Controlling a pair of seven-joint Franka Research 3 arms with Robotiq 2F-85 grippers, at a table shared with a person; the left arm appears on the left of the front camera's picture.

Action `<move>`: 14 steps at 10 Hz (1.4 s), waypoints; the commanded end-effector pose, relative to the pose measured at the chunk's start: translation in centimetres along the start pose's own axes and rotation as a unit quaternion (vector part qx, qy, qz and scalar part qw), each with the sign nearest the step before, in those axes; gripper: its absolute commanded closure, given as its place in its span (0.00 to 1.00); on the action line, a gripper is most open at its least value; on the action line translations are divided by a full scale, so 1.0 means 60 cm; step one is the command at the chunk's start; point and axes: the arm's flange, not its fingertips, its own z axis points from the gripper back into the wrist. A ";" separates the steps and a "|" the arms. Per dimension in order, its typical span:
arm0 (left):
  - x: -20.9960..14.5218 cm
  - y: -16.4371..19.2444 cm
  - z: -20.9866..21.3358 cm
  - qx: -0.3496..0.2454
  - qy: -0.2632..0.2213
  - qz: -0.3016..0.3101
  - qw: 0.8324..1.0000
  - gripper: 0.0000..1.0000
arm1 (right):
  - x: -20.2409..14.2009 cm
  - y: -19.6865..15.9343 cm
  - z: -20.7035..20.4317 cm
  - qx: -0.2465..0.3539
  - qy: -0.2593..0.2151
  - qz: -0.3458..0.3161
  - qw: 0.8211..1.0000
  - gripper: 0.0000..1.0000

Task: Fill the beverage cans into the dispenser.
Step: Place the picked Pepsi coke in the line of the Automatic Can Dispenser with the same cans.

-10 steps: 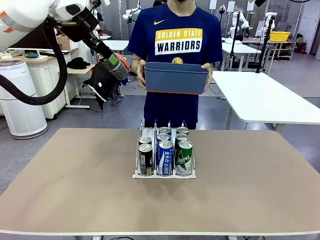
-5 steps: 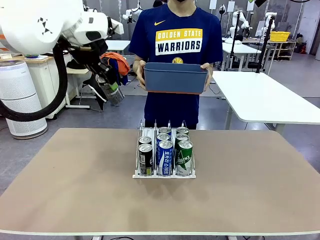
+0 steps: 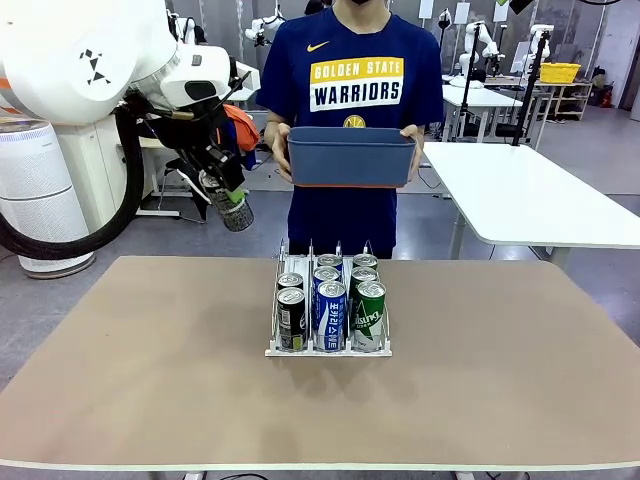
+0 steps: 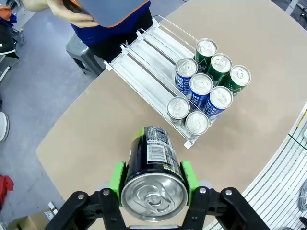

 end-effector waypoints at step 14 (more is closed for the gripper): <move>-0.068 -0.285 -0.176 -0.013 0.085 0.050 0.995 0.42 | -0.001 0.002 -0.001 0.002 0.001 -0.004 1.000 0.00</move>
